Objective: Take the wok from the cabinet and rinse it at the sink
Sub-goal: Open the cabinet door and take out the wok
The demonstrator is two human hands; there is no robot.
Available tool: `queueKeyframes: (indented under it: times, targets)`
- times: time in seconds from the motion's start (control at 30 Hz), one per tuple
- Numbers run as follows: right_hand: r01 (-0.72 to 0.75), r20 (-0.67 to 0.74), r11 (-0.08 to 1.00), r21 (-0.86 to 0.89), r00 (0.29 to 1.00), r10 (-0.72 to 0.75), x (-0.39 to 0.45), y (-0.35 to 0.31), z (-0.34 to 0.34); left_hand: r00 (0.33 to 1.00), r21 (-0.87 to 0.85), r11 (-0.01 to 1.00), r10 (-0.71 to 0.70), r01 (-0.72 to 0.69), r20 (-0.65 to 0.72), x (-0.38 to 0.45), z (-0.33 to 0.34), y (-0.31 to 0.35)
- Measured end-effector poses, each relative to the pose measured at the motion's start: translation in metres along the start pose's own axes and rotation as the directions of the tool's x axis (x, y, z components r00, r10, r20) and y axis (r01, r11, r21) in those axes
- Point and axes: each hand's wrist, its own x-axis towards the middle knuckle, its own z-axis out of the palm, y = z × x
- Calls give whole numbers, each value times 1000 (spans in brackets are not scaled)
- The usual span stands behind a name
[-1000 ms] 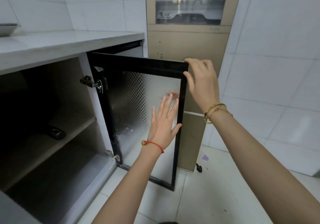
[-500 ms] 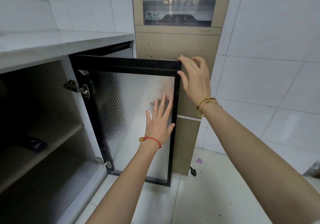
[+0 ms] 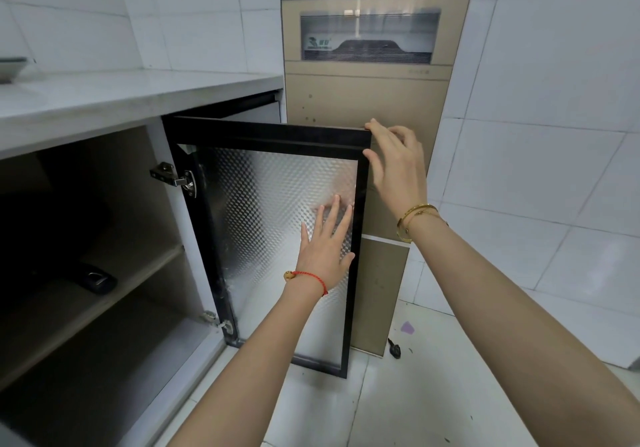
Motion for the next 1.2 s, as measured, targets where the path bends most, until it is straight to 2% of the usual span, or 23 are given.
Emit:
queueKeyframes:
  times: [0.13,0.27,0.4,0.5,0.67,0.8,0.93,1.2]
  targets:
    - [13,41,1000,-28,999,-12,0,-2,-4,1000,-22,1000,-7,7,-3,-7,-10,0]
    - [7,96,1000,-30,995,-5,1,-6,-13,997,-71,994,-81,79,-19,-21,-17,-8]
    - [23,170,1000,16,985,-25,5,-11,-22,991,-55,991,-126,123,-53,-44,-34,-17]
    - [40,169,998,37,985,-46,7,-21,-30,988,-35,990,-138,136,-75,-64,-55,-20]
    - [110,138,983,144,982,-130,7,-58,-30,965,-71,976,-215,207,-152,-96,-92,-37]
    - [148,160,940,308,966,-204,-4,-100,-5,938,-81,957,-290,280,-188,-125,-116,-56]
    - [128,231,891,436,941,-249,-27,-147,30,886,-148,914,-402,377,-229,-152,-128,-88]
    - [95,386,816,571,846,-369,-62,-239,100,725,-202,767,-642,610,-249,-205,-131,-161]
